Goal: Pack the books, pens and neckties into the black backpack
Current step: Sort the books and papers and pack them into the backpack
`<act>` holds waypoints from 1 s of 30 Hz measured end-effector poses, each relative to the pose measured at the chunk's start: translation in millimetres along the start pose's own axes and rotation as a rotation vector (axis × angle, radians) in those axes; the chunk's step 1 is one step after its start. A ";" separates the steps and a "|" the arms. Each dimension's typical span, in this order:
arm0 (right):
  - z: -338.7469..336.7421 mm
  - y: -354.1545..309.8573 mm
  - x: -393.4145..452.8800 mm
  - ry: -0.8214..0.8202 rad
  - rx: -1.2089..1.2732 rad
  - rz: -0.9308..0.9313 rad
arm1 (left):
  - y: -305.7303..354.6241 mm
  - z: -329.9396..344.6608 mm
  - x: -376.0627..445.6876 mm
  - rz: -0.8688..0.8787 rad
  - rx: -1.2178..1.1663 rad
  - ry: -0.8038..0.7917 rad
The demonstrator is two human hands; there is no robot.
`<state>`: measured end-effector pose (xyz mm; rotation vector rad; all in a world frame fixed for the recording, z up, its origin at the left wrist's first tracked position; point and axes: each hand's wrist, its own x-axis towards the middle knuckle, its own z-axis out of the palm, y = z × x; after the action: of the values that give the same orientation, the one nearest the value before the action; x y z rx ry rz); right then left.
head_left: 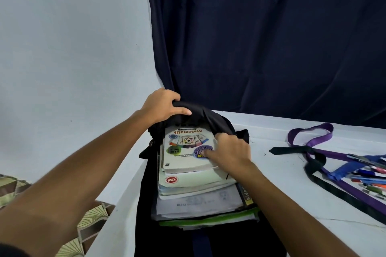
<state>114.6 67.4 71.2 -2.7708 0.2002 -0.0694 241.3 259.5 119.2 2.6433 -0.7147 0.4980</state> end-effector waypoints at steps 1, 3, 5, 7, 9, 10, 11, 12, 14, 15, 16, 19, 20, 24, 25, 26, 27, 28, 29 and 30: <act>0.2 0.3 -5.1 0.099 -0.152 -0.083 | -0.1 0.5 -0.2 0.002 -0.002 0.000; 8.3 -0.1 -13.2 0.163 -0.158 -0.306 | -0.4 1.1 -0.4 0.007 -0.013 0.009; 20.8 -5.6 -20.4 -0.006 -0.134 -0.488 | 0.5 0.9 -1.0 0.012 -0.021 0.013; 39.7 -10.3 -21.0 -0.180 -0.198 -0.534 | 0.9 1.6 -1.3 0.018 -0.027 0.011; 52.8 -12.6 -15.6 -0.214 -0.262 -0.524 | 0.6 1.9 -0.9 0.018 -0.029 0.003; 56.1 -13.7 -11.9 -0.204 -0.275 -0.514 | 0.1 1.8 -0.9 0.016 -0.027 -0.003; 57.5 -14.8 -7.4 -0.198 -0.274 -0.505 | -0.1 1.5 -1.1 0.014 -0.023 -0.008; 57.9 -15.6 -2.6 -0.200 -0.272 -0.500 | -0.2 1.3 -1.2 0.013 -0.018 -0.013; 56.5 -17.7 4.6 -0.211 -0.272 -0.496 | -0.1 1.0 -1.6 0.012 -0.010 -0.028; 55.6 -18.6 7.1 -0.219 -0.278 -0.495 | -0.5 1.4 -1.8 0.013 -0.010 -0.035; 55.6 -19.4 9.2 -0.222 -0.279 -0.496 | -1.6 2.3 -1.8 0.015 -0.011 -0.044; 58.3 -21.2 12.6 -0.219 -0.260 -0.495 | -3.0 3.3 -3.9 0.022 -0.004 -0.071; 59.5 -21.3 13.2 -0.218 -0.252 -0.489 | -2.5 3.4 -5.3 0.025 0.001 -0.067; 45.6 -14.0 9.4 -0.207 -0.066 -0.501 | -1.0 4.4 -20.3 0.009 0.036 -0.044; 39.0 -9.3 8.7 -0.193 0.120 -0.494 | -4.2 3.7 -27.2 -0.019 0.008 -0.040; 30.7 -4.2 7.8 -0.163 0.346 -0.472 | -8.6 2.7 -34.5 -0.045 -0.062 -0.011; 23.1 3.1 10.5 -0.092 0.546 -0.433 | -14.0 1.7 -41.8 -0.079 -0.154 0.042; 15.5 11.3 16.5 0.006 0.708 -0.374 | -20.5 1.6 -47.7 -0.123 -0.227 0.122; 9.0 21.3 27.6 0.103 0.835 -0.293 | -23.8 -0.4 -54.1 -0.186 -0.273 0.208; 2.3 30.4 39.6 0.181 0.918 -0.199 | -31.4 0.9 -59.8 -0.282 -0.302 0.281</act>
<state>150.0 34.2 59.0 -1.8557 -0.0604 -0.3638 209.8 308.9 85.7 2.2801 -0.2967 0.6094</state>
